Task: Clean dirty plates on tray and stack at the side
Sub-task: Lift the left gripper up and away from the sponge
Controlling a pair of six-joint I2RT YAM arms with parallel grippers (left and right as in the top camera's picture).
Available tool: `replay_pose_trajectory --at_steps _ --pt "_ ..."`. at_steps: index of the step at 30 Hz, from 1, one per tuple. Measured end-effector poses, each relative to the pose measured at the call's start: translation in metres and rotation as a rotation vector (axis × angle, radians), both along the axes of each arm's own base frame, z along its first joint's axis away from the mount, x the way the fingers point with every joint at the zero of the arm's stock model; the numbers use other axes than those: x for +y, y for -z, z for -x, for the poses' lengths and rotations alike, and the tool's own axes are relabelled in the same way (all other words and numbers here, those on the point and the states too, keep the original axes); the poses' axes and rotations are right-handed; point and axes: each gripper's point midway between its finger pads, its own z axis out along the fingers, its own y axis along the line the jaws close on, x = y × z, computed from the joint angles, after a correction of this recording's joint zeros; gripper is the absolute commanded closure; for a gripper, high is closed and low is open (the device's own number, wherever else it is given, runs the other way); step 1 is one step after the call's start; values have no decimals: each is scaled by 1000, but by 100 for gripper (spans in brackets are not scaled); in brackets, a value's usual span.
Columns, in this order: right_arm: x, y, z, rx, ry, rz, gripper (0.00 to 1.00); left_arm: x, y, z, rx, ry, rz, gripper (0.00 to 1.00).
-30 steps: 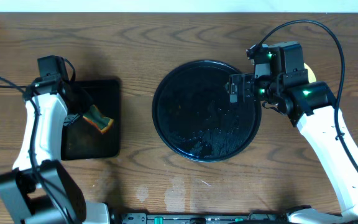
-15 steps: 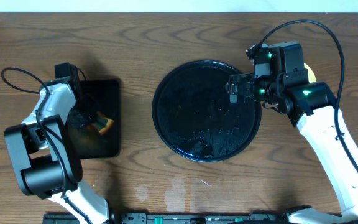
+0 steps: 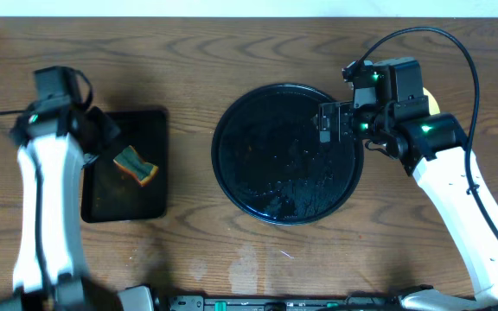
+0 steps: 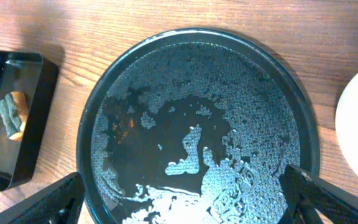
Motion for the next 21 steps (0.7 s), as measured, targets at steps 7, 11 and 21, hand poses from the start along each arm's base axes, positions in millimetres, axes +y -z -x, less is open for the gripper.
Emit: replay_pose_trajectory --at_steps 7,11,21 --pt "0 0 0 -2 2 1 1 -9 -74 35 -205 1 -56 35" --pt "-1 -1 0 -3 3 1 1 -13 -87 49 -238 0 -65 26" --pt "-7 -20 13 -38 12 2 1 -16 -84 59 -210 -3 -56 22"
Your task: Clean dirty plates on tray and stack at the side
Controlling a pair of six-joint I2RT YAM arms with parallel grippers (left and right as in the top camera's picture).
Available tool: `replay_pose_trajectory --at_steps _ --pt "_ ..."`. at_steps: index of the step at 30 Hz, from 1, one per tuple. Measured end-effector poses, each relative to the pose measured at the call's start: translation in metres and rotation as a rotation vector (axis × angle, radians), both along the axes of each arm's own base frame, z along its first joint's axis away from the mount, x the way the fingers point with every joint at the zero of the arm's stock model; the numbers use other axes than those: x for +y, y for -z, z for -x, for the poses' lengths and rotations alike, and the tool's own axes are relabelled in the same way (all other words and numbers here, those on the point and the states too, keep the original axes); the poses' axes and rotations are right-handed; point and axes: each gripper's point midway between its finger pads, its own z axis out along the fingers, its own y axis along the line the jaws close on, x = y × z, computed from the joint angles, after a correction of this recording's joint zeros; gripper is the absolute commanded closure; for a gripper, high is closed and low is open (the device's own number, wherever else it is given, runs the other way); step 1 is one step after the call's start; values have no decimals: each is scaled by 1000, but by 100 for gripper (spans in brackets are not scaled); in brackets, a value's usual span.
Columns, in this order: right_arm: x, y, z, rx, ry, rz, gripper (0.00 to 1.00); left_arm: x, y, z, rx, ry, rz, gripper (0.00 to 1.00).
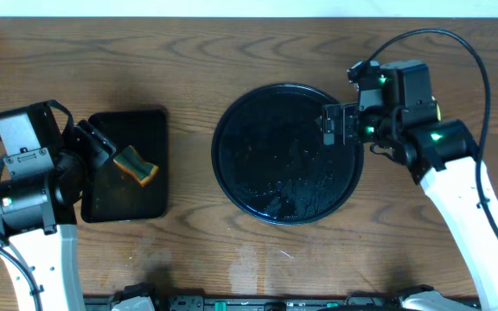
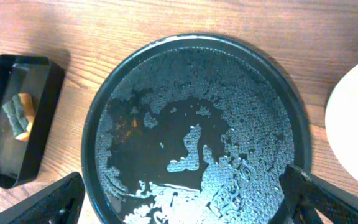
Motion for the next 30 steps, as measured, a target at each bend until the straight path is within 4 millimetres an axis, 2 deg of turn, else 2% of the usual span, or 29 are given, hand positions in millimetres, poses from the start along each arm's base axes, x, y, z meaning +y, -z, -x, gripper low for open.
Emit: replay_pose_trajectory --at_steps 8,16,30 --pt "-18 -22 26 -27 46 37 1 0 1 0 2 0 1 21" --pt "-27 -6 51 82 52 78 1 0 1 0 3 0 1 21" --pt "-38 10 76 201 61 134 1 0 1 0 3 0 1 21"
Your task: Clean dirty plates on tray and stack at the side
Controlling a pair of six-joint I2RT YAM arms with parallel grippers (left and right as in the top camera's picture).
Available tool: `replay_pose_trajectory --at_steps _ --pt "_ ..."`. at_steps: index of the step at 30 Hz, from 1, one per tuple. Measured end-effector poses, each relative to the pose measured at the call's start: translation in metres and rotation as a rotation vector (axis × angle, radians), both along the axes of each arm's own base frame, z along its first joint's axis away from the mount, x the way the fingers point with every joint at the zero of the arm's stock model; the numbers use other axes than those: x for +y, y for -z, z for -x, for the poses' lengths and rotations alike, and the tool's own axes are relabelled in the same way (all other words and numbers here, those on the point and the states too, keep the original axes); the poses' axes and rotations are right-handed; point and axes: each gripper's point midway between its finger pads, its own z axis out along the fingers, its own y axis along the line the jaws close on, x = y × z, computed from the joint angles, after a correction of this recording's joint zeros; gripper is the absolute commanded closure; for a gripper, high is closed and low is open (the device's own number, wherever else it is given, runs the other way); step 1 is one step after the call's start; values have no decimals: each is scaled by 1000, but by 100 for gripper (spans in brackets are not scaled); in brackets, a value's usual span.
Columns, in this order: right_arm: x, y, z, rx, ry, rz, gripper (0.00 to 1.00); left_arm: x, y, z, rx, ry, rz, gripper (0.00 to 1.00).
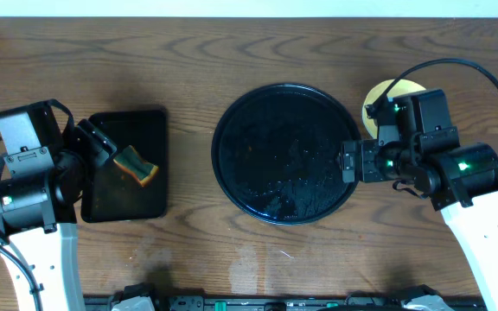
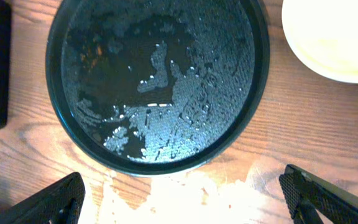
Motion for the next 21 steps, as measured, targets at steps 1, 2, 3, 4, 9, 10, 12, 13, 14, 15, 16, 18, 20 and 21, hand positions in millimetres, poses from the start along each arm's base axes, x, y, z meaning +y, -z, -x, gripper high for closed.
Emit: replay_pose_trajectory --at_steps 1,2,3,4,9,10,12,13,14,15,16,18,20,21 --pt "0 -1 0 -2 0 -1 1 0 0 0 0 0 0 21" --pt "0 -2 0 -8 1 -2 1 0 0 0 0 0 0 21" --pt "0 -5 1 -20 1 -5 1 0 0 0 0 0 0 21" --pt "0 -8 1 -31 1 -8 1 0 0 0 0 0 0 20" --pt "-4 -35 11 -135 3 -34 1 0 0 0 0 0 0 21" --pt "-5 -40 13 -157 5 -37 1 0 0 0 0 0 0 21" --pt "-8 -50 19 -197 9 -42 1 0 0 0 0 0 0 21" --pt "-9 -54 21 -215 11 -44 1 0 0 0 0 0 0 21" --pt "-10 -57 23 -231 14 -45 1 0 0 0 0 0 0 21" --pt "-12 -59 24 -245 17 -45 1 0 0 0 0 0 0 21" --pt "-13 -59 25 -259 21 -43 1 0 0 0 0 0 0 20" --pt "-15 -55 24 -298 29 -43 1 0 0 0 0 0 0 20" --pt "-16 -52 18 -363 37 -52 1 0 0 0 0 0 0 20" --pt "-15 -50 15 -403 40 -61 1 0 0 0 0 0 0 20"
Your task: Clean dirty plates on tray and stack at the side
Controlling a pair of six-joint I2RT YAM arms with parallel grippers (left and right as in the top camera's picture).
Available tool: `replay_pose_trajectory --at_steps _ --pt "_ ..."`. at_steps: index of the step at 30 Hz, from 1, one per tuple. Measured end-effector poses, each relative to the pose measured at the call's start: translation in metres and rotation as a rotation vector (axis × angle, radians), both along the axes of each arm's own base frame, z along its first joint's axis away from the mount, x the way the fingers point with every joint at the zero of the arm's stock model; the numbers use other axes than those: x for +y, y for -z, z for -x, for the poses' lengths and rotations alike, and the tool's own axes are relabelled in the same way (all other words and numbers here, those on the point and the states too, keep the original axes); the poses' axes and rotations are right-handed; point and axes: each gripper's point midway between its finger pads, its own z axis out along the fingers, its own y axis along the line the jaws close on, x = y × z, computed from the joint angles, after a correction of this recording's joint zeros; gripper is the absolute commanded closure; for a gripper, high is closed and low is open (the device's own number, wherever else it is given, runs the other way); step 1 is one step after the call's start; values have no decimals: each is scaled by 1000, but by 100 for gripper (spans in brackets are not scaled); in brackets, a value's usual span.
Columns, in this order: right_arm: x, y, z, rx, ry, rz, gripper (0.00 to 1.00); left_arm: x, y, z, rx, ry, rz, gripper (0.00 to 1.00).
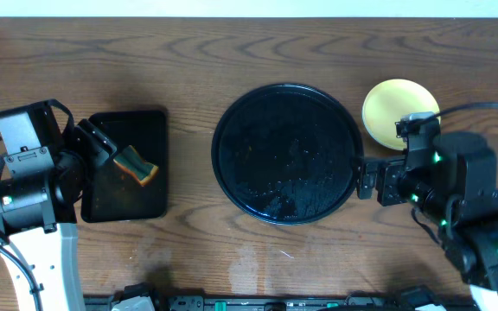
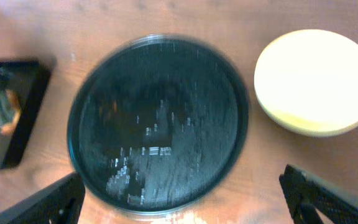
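A round dark tray (image 1: 285,154) lies mid-table, wet and with no plate on it; the right wrist view shows the tray (image 2: 160,124) blurred. A pale yellow plate (image 1: 399,111) rests on the wood beside the tray's far right, and the right wrist view shows the whole plate (image 2: 317,81). My right gripper (image 1: 367,180) hangs open just off the tray's right rim, in front of the plate, its fingers (image 2: 48,202) spread wide with nothing between them. My left gripper (image 1: 100,144) is at the left edge of a black basin (image 1: 154,121); its dark fingers blend into the basin.
A green and orange sponge (image 1: 136,165) lies in the black basin, apart from the left gripper. The right wrist view shows the basin (image 2: 8,112) at its left edge. Bare wood surrounds the tray. A rail runs along the table's front edge.
My right gripper has moved right and a little nearer the front, off the tray's rim and higher. The yellow plate now shows whole. The left arm has not moved.
At first my left arm reached over the basin with the sponge lying in it, and my open right gripper hung over the tray's right side. The left arm then stood back at the left. The right arm has since withdrawn to the right, uncovering the plate.
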Motion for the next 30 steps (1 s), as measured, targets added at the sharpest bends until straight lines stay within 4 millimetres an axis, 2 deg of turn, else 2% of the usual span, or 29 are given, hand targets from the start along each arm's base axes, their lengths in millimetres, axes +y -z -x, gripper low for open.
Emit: replay_pose_trajectory --at_steps 3,6,12,18,25,30 --pt "1 4 -6 -124 4 -32 1 0 0 0 0 0 0 20" --pt "0 17 -4 -231 6 -60 1 0 0 0 1 0 1 20" --pt "-10 60 2 -396 33 -103 1 0 0 0 1 0 0 20" --pt "-20 98 9 -477 69 -137 1 0 0 0 2 0 1 20" --pt "-34 118 10 -530 137 -177 1 0 1 0 2 0 1 20" --pt "-47 116 12 -547 184 -165 1 0 0 0 2 0 1 20"
